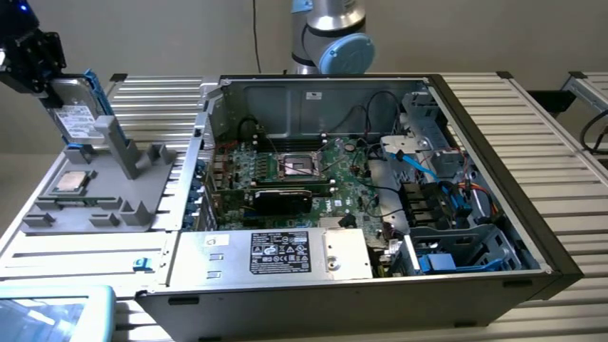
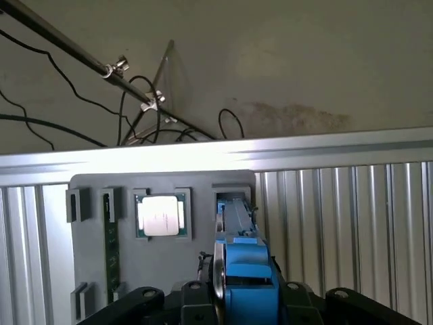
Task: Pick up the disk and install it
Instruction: 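Pick up the disk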
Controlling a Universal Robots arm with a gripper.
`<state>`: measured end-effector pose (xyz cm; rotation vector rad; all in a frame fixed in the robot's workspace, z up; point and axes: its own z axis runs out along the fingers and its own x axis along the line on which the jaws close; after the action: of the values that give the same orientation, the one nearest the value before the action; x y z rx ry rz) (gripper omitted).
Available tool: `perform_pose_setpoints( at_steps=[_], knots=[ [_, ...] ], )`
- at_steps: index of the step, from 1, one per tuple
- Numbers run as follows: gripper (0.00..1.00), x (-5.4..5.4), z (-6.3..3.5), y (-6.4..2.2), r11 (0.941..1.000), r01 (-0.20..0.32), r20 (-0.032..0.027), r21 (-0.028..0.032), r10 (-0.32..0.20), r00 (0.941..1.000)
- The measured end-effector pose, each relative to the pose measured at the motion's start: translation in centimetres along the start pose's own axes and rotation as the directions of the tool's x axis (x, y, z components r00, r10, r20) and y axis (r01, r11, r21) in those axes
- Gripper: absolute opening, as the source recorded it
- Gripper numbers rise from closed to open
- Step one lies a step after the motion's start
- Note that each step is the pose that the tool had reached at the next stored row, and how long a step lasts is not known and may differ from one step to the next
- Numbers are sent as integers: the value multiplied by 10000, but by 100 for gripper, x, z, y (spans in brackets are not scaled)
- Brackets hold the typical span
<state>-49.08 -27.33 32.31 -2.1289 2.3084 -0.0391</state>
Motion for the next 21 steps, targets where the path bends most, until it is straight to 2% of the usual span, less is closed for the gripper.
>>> perform_pose_setpoints(
  at_steps=[9, 21],
  knots=[
    [37, 4, -364, -15, 10000, -2, 3, 42, 2, 10000],
    [37, 14, -724, -239, 10000, -2, 6, 68, 2, 10000]
  ],
)
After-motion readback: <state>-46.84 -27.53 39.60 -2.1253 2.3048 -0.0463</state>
